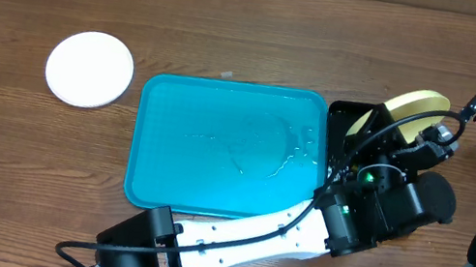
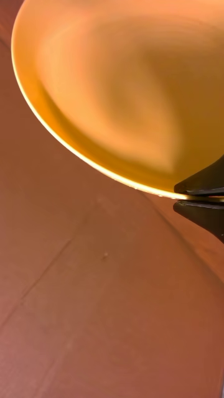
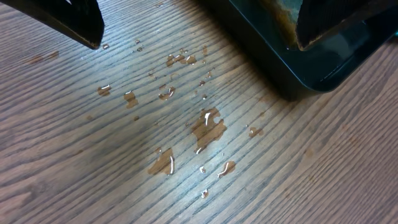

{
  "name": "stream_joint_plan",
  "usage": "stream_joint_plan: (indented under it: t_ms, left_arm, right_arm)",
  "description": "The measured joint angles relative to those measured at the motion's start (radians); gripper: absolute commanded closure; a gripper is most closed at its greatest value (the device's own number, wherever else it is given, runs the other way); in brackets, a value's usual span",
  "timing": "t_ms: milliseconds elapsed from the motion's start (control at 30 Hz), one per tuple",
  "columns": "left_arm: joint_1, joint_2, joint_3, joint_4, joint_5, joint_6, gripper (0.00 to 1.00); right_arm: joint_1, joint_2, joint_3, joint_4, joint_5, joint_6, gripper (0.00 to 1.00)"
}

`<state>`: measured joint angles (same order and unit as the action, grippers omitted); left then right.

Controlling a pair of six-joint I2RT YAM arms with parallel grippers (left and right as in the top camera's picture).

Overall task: Clean dirty plates on tray and stack at the side
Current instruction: 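Lift the yellow plate with left gripper and swing it over the trays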

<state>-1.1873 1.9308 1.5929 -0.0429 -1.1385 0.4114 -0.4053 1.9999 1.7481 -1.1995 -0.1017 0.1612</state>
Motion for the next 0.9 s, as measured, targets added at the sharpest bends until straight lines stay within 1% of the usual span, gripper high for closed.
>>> stream_joint_plan:
  t_ms: [267, 433, 533, 667, 733, 833, 900]
  left_arm:
    - [0.031, 0.0, 0.0, 0.005, -0.009, 0.002, 0.96]
    - [0.039, 0.0, 0.0, -0.062, -0.018, -0.125, 0.96]
    - [0.04, 0.0, 0.003, -0.171, 0.013, -0.225, 0.96]
    - [0.053, 0.0, 0.003, -0.326, 0.134, -0.38, 0.96]
    - [0.071, 0.0, 0.004, -0.39, 0.225, -0.465, 0.96]
    - [0.137, 0.0, 0.004, -0.472, 0.391, -0.588, 0.96]
    - [0.204, -0.003, 0.004, -0.503, 0.504, -0.66, 0.96]
  right_arm:
    - [0.0, 0.0, 0.0, 0.0, 0.0, 0.0, 0.0]
    - [0.0, 0.0, 0.0, 0.0, 0.001, 0.0, 0.0]
    - [0.0, 0.0, 0.0, 0.001, 0.0, 0.0, 0.0]
    - [0.0, 0.0, 0.0, 0.0, 0.0, 0.0, 0.0]
    - [0.0, 0.0, 0.0, 0.001, 0.0, 0.0, 0.0]
    - [0.0, 0.0, 0.0, 0.0, 0.0, 0.0, 0.0]
    - [0.0, 0.0, 0.0, 0.001, 0.0, 0.0, 0.0]
